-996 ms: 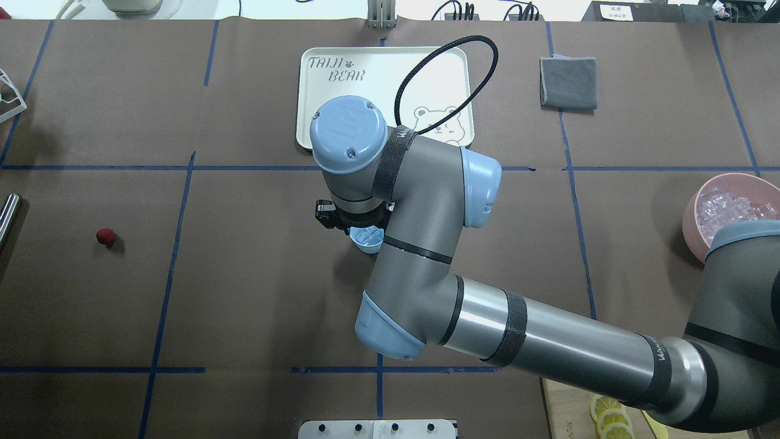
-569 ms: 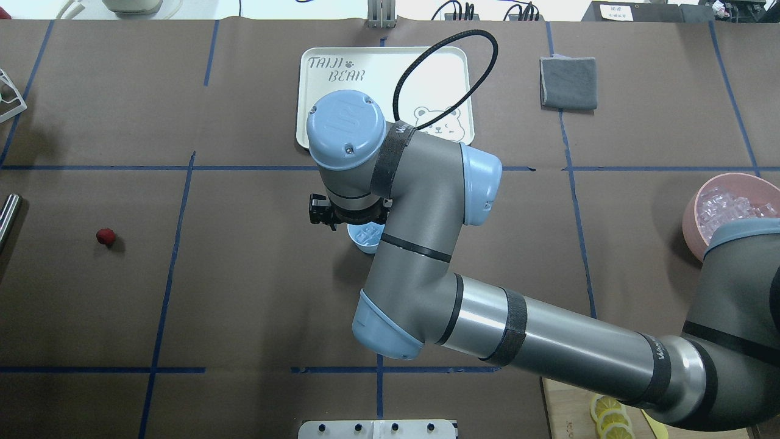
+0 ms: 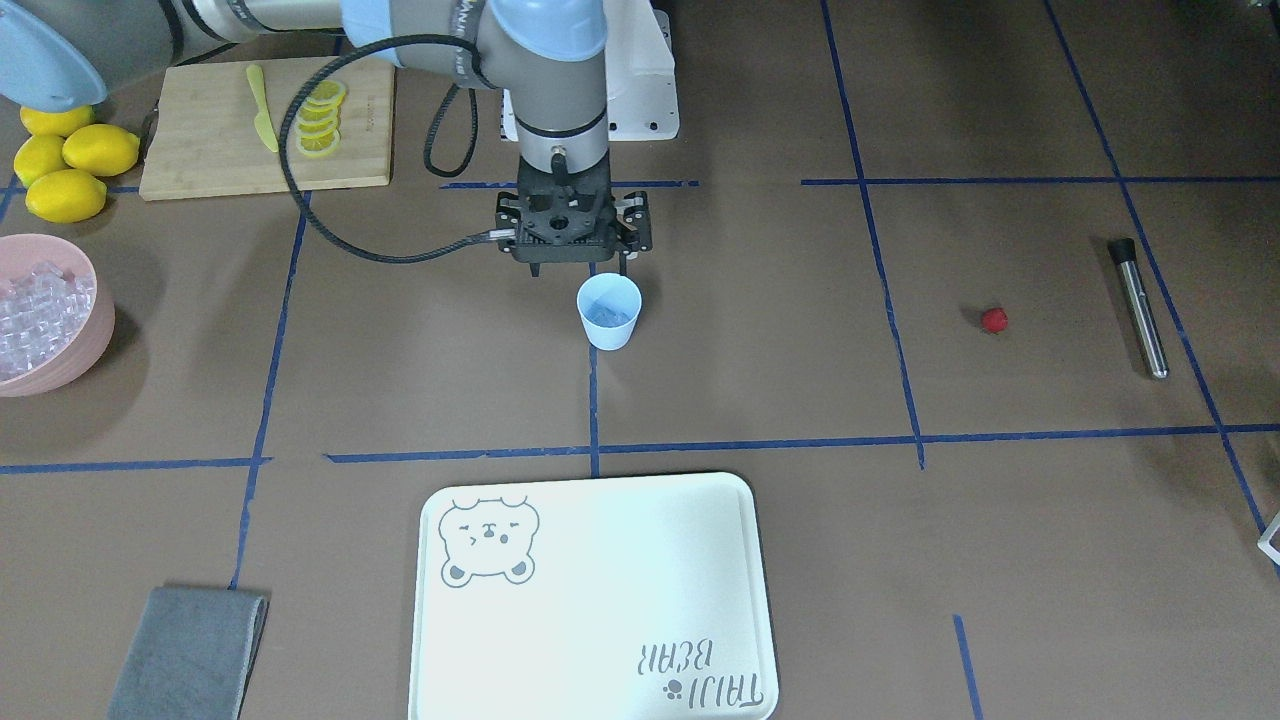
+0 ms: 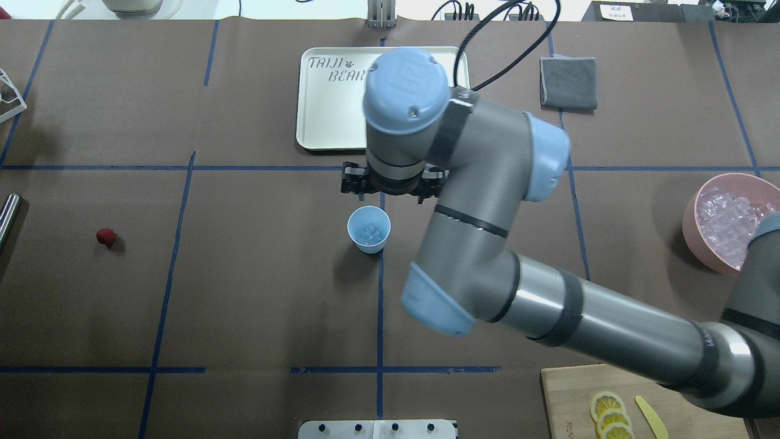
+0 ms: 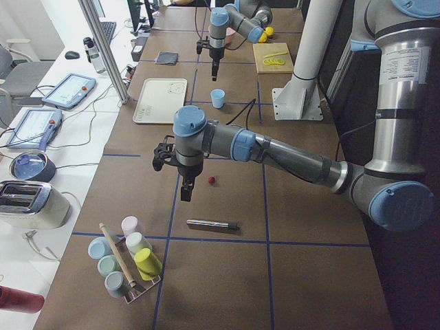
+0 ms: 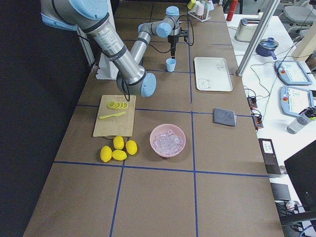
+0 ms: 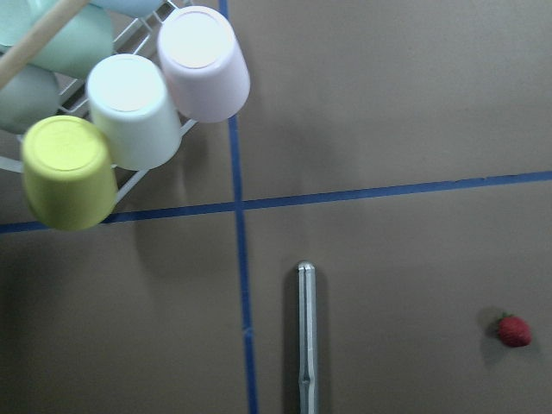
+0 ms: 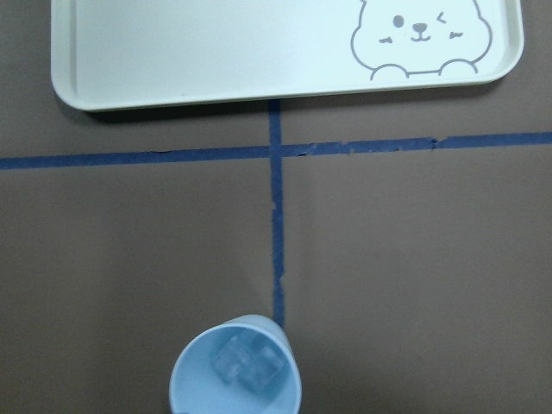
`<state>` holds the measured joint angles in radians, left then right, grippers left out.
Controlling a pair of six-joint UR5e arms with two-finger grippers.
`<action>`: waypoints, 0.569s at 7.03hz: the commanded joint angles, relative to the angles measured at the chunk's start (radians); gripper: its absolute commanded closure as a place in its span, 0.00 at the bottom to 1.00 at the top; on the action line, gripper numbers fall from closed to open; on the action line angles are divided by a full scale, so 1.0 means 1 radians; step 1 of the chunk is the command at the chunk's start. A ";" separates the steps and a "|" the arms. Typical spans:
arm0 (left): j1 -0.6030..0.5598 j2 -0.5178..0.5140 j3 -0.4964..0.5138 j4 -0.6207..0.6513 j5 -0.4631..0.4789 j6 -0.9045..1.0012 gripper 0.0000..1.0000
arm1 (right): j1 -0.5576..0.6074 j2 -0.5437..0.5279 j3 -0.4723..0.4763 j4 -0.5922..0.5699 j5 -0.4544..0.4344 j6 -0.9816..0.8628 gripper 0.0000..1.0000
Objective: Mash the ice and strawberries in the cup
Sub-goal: 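Move the right gripper back toward the ice bowl while the left gripper approaches the strawberry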
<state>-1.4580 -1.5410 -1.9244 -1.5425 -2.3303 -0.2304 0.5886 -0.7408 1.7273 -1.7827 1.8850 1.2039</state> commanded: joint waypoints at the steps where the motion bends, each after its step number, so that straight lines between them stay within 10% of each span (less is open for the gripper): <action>1: 0.170 0.044 -0.054 -0.198 0.018 -0.346 0.00 | 0.138 -0.141 0.133 -0.001 0.099 -0.120 0.01; 4: 0.429 0.042 -0.119 -0.261 0.191 -0.614 0.03 | 0.314 -0.361 0.254 0.011 0.219 -0.418 0.01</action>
<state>-1.1349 -1.4988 -2.0356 -1.7637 -2.2207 -0.7518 0.8381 -1.0108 1.9378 -1.7767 2.0590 0.9013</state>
